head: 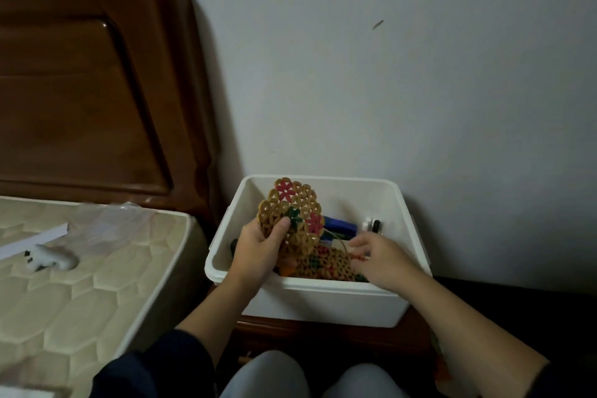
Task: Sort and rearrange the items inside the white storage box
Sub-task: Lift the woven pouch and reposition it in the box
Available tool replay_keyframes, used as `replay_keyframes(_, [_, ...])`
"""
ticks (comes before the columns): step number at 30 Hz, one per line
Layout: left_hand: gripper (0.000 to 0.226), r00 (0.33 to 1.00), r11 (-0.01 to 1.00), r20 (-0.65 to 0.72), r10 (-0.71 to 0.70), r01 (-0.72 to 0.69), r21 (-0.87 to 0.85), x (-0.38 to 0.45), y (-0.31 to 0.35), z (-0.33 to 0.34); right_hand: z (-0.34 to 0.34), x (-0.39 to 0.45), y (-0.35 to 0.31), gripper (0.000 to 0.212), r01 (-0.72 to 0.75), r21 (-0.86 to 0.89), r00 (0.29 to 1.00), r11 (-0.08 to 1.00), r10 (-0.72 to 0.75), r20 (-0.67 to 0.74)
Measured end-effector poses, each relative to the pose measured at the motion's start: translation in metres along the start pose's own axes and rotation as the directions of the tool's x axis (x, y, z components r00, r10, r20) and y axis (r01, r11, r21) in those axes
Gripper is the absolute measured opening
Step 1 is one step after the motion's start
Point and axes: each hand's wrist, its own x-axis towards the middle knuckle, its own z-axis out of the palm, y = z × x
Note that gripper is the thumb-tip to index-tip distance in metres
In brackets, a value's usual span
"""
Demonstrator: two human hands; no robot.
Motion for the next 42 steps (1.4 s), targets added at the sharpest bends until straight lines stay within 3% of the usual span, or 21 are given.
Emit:
replay_keyframes(4, [0.019, 0.999, 1.0, 0.035, -0.021, 0.021, -0.007, 0.006, -0.004, 0.002, 0.003, 0.015, -0.009, 0.032, -0.105, -0.147, 0.978, 0.983, 0.129, 0.163])
replay_keyframes(9, [0.024, 0.996, 0.994, 0.036, -0.081, 0.083, -0.077, 0.01, -0.006, -0.006, 0.031, 0.044, -0.016, 0.071, -0.077, -0.446, 0.892, 0.892, 0.261, 0.368])
replay_keyframes(12, [0.025, 0.998, 0.997, 0.023, -0.061, 0.062, -0.044, 0.009, -0.008, -0.004, 0.035, 0.05, -0.018, 0.08, -0.086, -0.514, 0.853, 0.854, 0.329, 0.405])
replay_keyframes(18, [0.026, 0.995, 0.995, 0.028, -0.098, 0.099, -0.022, 0.01, -0.006, -0.002, 0.031, 0.05, -0.014, 0.094, -0.064, -0.499, 0.878, 0.864, 0.287, 0.384])
replay_keyframes(25, [0.019, 0.996, 0.996, 0.018, -0.089, 0.089, 0.017, 0.007, -0.006, -0.001, 0.028, 0.046, -0.015, 0.088, -0.078, -0.448, 0.899, 0.89, 0.257, 0.355])
replay_keyframes(31, [0.019, 0.996, 0.995, 0.003, -0.084, 0.083, 0.05, 0.006, -0.005, 0.001, 0.028, 0.041, -0.012, 0.042, -0.027, -0.354, 0.95, 0.935, 0.134, 0.283])
replay_keyframes(37, [0.02, 0.997, 0.994, -0.001, -0.082, 0.082, 0.068, 0.007, -0.006, 0.0, 0.027, 0.036, -0.017, 0.038, -0.009, -0.323, 0.969, 0.946, 0.088, 0.231])
replay_keyframes(42, [0.024, 0.996, 0.995, -0.012, -0.089, 0.09, 0.049, 0.008, -0.006, 0.0, 0.017, 0.028, -0.02, 0.024, -0.036, -0.4, 0.979, 0.916, 0.113, 0.17])
